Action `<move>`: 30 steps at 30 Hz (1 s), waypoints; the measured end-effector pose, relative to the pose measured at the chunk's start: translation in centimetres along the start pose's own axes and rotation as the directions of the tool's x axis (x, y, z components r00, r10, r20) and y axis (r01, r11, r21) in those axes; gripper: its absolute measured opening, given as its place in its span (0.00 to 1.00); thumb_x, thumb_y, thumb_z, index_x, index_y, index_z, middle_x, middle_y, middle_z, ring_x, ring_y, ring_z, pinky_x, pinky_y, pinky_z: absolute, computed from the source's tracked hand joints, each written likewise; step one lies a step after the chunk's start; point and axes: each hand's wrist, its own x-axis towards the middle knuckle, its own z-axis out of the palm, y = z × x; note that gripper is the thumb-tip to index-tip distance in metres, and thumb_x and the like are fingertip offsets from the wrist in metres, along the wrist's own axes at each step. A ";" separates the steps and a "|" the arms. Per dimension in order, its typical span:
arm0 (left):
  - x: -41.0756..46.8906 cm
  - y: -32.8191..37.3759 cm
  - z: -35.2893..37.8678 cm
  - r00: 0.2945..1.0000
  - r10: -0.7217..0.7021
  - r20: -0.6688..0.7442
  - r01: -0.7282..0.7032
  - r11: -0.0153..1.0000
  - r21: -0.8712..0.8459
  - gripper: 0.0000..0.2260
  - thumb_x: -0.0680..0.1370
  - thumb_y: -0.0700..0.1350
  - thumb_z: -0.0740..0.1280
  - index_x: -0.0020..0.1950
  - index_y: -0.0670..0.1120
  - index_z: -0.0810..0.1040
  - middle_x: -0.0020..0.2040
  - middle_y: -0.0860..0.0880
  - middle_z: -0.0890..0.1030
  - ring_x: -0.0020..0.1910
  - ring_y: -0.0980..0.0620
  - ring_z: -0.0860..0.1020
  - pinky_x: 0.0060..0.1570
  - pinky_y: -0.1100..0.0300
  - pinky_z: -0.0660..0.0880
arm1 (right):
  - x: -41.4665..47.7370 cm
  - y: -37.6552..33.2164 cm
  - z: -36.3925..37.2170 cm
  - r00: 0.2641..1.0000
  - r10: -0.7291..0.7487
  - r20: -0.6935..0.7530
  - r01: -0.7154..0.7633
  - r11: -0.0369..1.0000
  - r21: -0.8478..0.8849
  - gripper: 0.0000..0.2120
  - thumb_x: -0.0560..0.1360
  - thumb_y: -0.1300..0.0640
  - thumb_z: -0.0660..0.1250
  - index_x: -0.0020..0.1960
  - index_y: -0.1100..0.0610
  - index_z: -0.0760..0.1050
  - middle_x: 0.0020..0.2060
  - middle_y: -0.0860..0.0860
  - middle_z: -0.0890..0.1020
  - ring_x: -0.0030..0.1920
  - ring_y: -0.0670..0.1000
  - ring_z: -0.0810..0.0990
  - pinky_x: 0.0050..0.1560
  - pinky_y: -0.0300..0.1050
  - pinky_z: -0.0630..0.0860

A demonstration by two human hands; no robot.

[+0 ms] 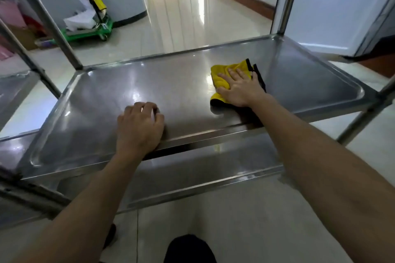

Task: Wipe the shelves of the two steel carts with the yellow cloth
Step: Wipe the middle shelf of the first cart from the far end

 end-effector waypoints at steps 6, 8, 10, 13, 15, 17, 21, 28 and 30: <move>0.1 0.1 -0.1 0.999 -0.025 -0.027 0.025 0.999 -0.030 0.21 0.81 0.56 0.53 0.62 0.49 0.81 0.61 0.44 0.82 0.58 0.41 0.77 0.57 0.45 0.72 | 0.6 -11.4 1.3 0.977 -0.202 0.065 0.200 0.979 0.032 0.33 0.84 0.32 0.47 0.87 0.37 0.46 0.88 0.46 0.44 0.87 0.53 0.41 0.82 0.69 0.36; -0.1 0.3 -0.4 0.998 -0.049 -0.044 0.048 0.998 -0.034 0.20 0.81 0.53 0.55 0.62 0.46 0.81 0.58 0.42 0.83 0.56 0.39 0.78 0.56 0.44 0.73 | -1.7 -12.7 1.6 0.955 -0.285 0.083 0.280 0.958 0.065 0.32 0.84 0.33 0.47 0.86 0.36 0.48 0.87 0.44 0.45 0.87 0.50 0.42 0.83 0.67 0.35; -0.3 0.7 -0.9 0.995 -0.066 -0.081 0.066 0.998 -0.005 0.21 0.81 0.52 0.56 0.61 0.44 0.82 0.56 0.40 0.83 0.54 0.37 0.79 0.55 0.44 0.73 | -4.6 -12.7 1.9 0.939 -0.332 0.092 0.324 0.942 0.088 0.31 0.84 0.33 0.46 0.86 0.34 0.48 0.87 0.42 0.46 0.87 0.49 0.42 0.83 0.65 0.35; -0.9 1.3 -1.8 0.983 -0.050 -0.175 0.064 0.995 0.077 0.17 0.82 0.51 0.58 0.56 0.43 0.83 0.51 0.41 0.82 0.51 0.38 0.79 0.53 0.44 0.71 | -9.2 -12.9 3.0 0.948 -0.319 0.009 0.317 0.945 0.084 0.30 0.85 0.33 0.46 0.86 0.35 0.49 0.87 0.43 0.48 0.87 0.50 0.44 0.83 0.65 0.36; -1.2 1.5 -2.3 0.976 -0.011 -0.217 0.020 0.999 0.036 0.14 0.83 0.49 0.60 0.55 0.43 0.82 0.51 0.41 0.82 0.51 0.38 0.79 0.53 0.44 0.72 | -11.1 -13.6 3.6 0.958 -0.272 -0.090 0.279 0.957 0.075 0.30 0.85 0.34 0.46 0.86 0.37 0.53 0.87 0.44 0.52 0.87 0.51 0.48 0.84 0.67 0.40; -1.8 0.9 -3.0 0.977 -0.021 -0.213 0.008 0.998 -0.064 0.12 0.84 0.47 0.62 0.57 0.43 0.83 0.53 0.41 0.82 0.52 0.39 0.79 0.55 0.44 0.74 | -11.7 -14.0 3.6 0.961 -0.241 -0.137 0.254 0.963 0.086 0.29 0.85 0.34 0.48 0.86 0.36 0.55 0.87 0.44 0.54 0.87 0.52 0.49 0.84 0.67 0.42; -3.9 -4.7 -4.2 0.985 -0.088 -0.151 0.089 0.996 0.005 0.13 0.85 0.50 0.63 0.62 0.44 0.82 0.58 0.40 0.82 0.57 0.38 0.78 0.59 0.44 0.75 | -11.0 -13.3 2.9 0.966 -0.253 -0.052 0.257 0.960 0.109 0.30 0.84 0.30 0.49 0.85 0.34 0.54 0.87 0.42 0.51 0.87 0.51 0.47 0.83 0.68 0.40; -4.1 -13.3 -5.7 0.953 -0.290 0.086 0.270 0.944 0.189 0.24 0.85 0.62 0.57 0.70 0.46 0.76 0.68 0.38 0.78 0.69 0.36 0.75 0.72 0.37 0.69 | -9.8 -13.2 2.7 0.974 -0.225 0.028 0.222 0.971 0.090 0.33 0.81 0.29 0.48 0.85 0.33 0.50 0.87 0.43 0.47 0.87 0.51 0.43 0.83 0.69 0.38; -4.3 -13.3 -5.1 0.949 -0.303 0.091 0.286 0.944 0.162 0.26 0.83 0.65 0.55 0.72 0.49 0.73 0.71 0.41 0.75 0.72 0.38 0.72 0.75 0.38 0.65 | -8.6 -13.5 2.6 0.979 -0.194 0.059 0.190 0.979 0.080 0.36 0.78 0.28 0.47 0.85 0.33 0.49 0.87 0.43 0.45 0.87 0.51 0.42 0.82 0.69 0.37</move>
